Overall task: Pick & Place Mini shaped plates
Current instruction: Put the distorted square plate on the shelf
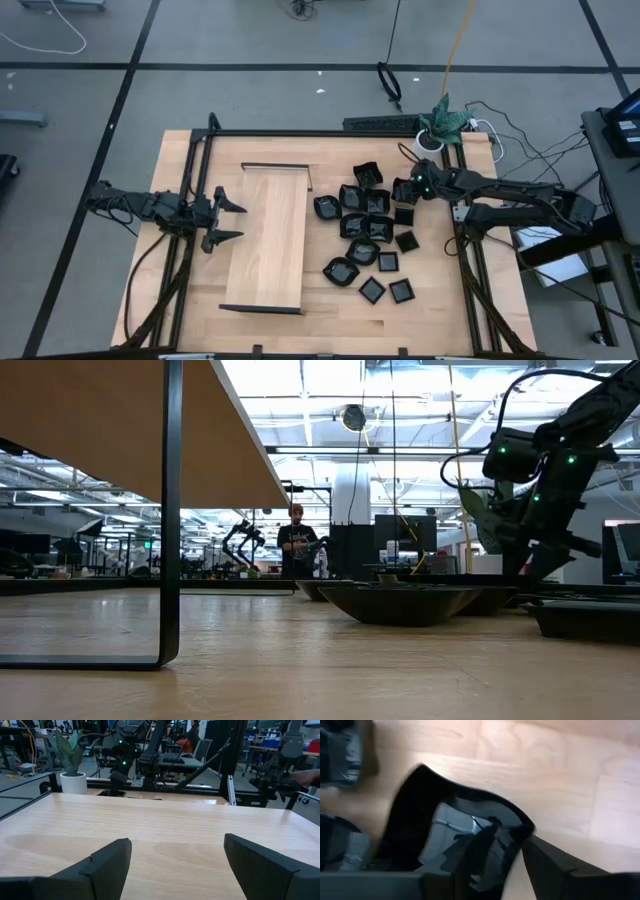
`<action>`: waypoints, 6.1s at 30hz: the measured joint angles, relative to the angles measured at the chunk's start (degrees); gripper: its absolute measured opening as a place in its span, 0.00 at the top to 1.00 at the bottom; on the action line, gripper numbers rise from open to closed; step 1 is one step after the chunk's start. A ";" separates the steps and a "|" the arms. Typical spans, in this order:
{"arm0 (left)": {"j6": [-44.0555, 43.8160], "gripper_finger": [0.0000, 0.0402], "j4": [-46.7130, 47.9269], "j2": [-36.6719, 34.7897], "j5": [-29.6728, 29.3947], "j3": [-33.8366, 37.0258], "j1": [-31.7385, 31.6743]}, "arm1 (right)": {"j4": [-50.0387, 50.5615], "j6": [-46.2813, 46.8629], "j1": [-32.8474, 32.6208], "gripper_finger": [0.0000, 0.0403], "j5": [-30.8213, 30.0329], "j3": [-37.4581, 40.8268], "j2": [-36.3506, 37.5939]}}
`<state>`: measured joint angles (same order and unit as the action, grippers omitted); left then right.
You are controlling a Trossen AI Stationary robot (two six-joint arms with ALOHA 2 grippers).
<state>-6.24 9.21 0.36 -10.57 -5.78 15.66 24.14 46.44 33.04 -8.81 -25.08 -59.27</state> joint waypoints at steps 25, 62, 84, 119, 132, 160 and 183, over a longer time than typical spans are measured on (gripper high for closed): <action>0.00 0.20 0.00 0.02 0.00 0.00 0.00 | -1.92 -3.70 0.00 0.99 3.06 -0.02 3.36; 9.82 0.20 -12.08 0.00 -0.20 0.02 0.00 | -90.29 -32.26 -23.18 1.00 8.82 8.48 -0.64; 2.89 0.20 -15.99 1.34 -8.18 0.53 0.00 | -91.32 -58.82 -31.86 1.00 2.58 -3.76 -15.67; 26.80 0.20 -29.78 79.73 -35.44 -46.20 -8.22 | -99.35 -89.29 -31.47 1.00 -21.12 -19.17 -29.92; 22.74 0.22 -36.98 80.96 -31.41 -46.29 -13.14 | -99.18 -87.69 -31.50 1.00 -20.97 -19.17 -29.92; 28.75 0.98 -35.42 75.28 -41.28 -46.23 -9.40 | -93.71 -88.17 -38.46 0.43 -29.84 -19.10 -29.51; -20.98 0.99 56.90 61.21 -4.93 -62.99 -26.88 | -65.01 -79.90 -38.27 0.33 -46.33 -18.86 -9.26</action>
<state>-27.22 66.11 61.57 -15.50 -68.77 -11.22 -40.87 -33.46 -5.23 -55.15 -43.94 -68.52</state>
